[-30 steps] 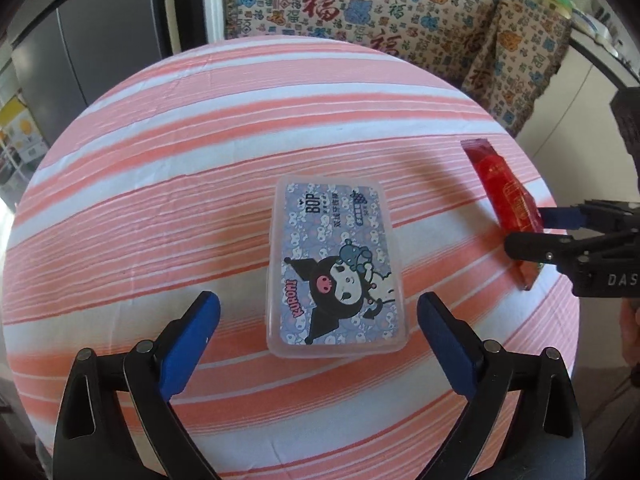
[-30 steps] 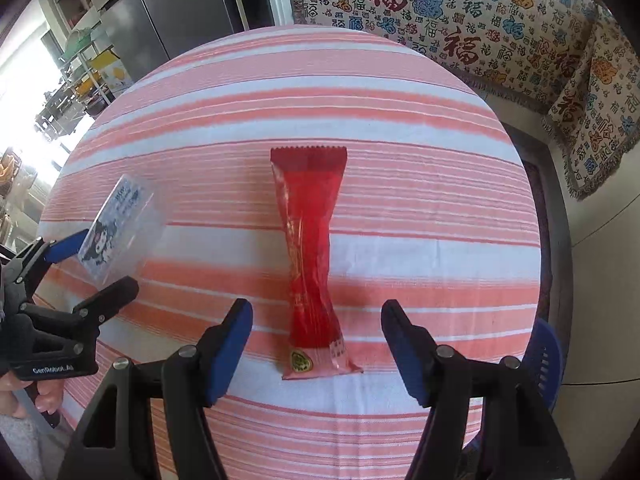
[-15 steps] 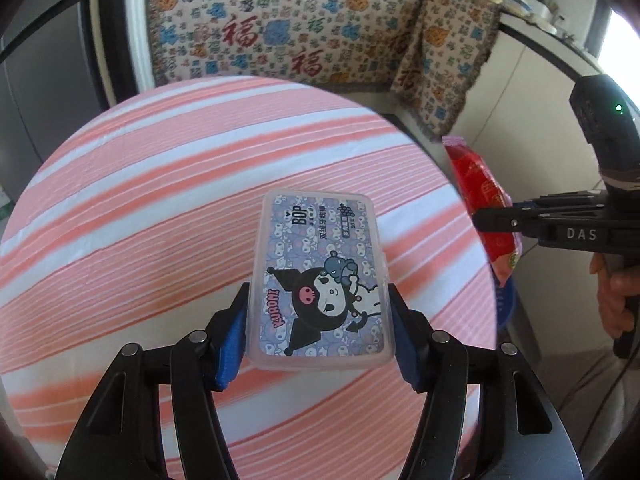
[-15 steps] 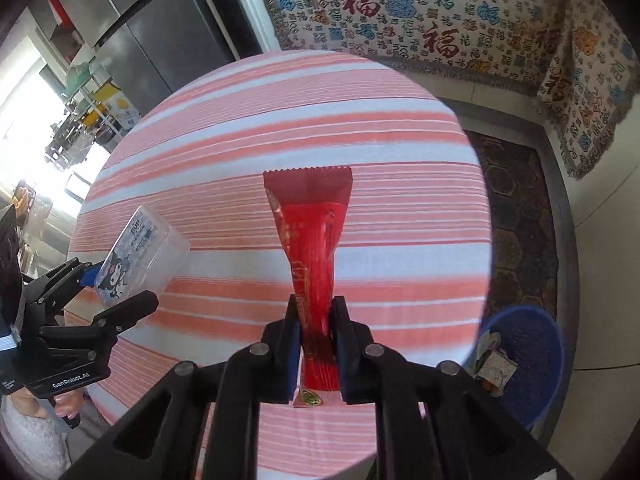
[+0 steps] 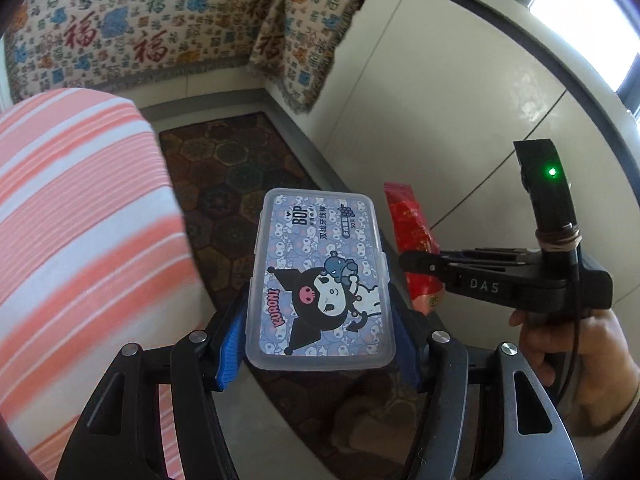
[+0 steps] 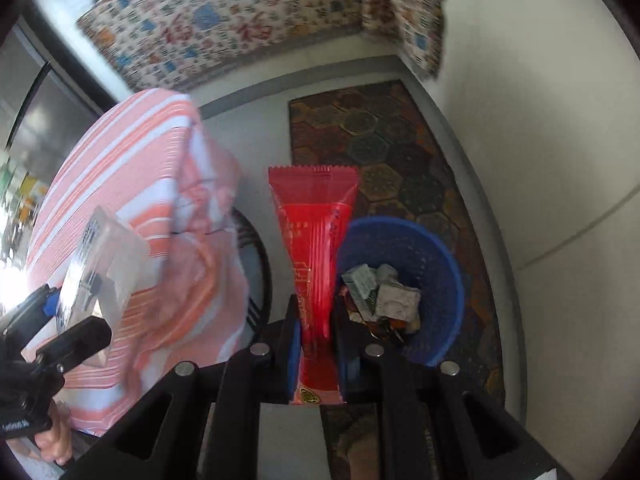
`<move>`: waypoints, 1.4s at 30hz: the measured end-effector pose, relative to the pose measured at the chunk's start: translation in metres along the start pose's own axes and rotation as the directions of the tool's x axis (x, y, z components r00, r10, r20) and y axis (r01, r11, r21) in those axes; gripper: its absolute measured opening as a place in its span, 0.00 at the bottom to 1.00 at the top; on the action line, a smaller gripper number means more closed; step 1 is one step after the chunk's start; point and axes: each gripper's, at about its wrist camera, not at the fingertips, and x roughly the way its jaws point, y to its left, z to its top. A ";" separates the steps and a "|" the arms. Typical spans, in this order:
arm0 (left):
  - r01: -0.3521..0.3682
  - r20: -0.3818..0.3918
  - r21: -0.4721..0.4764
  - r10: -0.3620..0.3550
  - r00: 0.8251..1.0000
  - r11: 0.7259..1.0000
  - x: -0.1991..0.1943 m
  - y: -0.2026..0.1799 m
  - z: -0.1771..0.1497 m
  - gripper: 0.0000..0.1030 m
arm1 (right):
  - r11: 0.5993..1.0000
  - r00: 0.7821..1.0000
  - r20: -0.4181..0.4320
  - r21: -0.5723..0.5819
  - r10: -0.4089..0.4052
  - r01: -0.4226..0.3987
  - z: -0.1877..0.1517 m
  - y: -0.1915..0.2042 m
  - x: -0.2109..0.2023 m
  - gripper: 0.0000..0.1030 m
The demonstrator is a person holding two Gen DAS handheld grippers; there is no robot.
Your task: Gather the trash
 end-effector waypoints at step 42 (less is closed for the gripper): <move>-0.281 0.089 0.203 0.268 0.959 0.938 -0.107 -0.093 -0.090 1.00 | 0.956 0.910 0.323 0.221 -0.259 0.193 -0.177 -0.022 -0.165 1.00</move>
